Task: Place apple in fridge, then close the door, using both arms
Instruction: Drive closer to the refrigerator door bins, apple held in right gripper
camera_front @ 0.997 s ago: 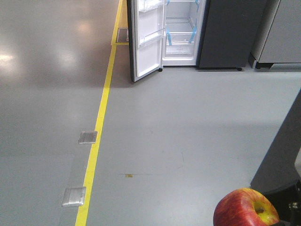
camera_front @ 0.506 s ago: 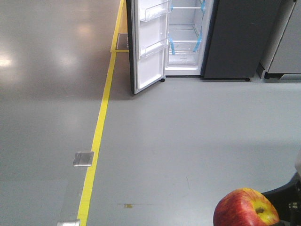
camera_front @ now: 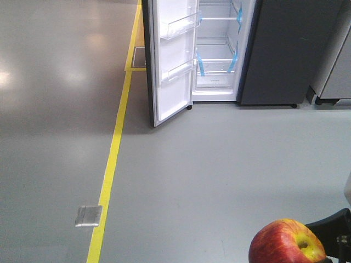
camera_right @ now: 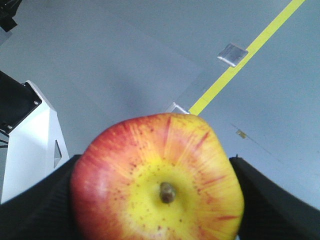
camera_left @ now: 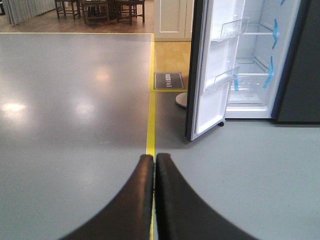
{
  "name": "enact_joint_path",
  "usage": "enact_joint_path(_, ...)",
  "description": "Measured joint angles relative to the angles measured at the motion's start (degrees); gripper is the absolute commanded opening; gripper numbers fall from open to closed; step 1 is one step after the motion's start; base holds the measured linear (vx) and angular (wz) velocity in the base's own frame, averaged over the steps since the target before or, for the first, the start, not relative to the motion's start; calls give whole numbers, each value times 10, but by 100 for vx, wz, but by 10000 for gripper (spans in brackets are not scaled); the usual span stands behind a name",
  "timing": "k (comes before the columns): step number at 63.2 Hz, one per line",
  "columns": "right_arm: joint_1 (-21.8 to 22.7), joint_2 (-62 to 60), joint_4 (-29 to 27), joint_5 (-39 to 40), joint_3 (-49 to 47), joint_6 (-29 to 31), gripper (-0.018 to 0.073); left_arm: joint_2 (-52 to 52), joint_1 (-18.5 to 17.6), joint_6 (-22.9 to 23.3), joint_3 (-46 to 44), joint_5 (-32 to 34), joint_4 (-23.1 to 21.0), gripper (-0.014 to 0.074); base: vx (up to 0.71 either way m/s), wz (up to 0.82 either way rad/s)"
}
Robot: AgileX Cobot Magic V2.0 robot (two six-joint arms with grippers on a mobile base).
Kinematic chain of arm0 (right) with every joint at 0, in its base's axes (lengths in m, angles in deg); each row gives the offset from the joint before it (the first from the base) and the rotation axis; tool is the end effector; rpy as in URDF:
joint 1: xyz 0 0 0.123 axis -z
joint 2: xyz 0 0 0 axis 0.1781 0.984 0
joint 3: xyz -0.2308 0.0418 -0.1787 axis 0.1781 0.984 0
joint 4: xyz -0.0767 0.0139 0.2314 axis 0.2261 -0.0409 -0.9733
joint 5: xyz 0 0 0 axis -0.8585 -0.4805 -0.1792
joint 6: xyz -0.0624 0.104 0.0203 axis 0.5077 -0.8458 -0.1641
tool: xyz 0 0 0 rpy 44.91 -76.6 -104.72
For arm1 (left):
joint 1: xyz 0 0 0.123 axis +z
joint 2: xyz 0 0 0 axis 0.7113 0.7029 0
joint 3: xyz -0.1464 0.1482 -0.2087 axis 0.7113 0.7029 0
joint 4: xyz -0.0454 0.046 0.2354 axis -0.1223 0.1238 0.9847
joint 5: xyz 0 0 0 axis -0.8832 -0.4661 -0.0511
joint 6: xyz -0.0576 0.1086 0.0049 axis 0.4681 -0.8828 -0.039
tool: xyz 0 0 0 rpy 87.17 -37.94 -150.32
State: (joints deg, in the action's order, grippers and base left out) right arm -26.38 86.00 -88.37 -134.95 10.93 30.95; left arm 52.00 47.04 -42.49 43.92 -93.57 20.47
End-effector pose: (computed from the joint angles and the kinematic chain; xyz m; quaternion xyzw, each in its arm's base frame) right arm 0.0869 0.0940 0.3133 -0.3033 0.8578 0.2776 0.3083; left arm 0.0686 0.0040 0.1745 -0.0389 0.7721 -0.0030 0.6343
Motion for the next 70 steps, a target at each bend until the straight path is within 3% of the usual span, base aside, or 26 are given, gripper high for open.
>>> enact_joint_path(70,0,0,0,0,0,0,377,0,0,0,0,0,0,-6,33,0)
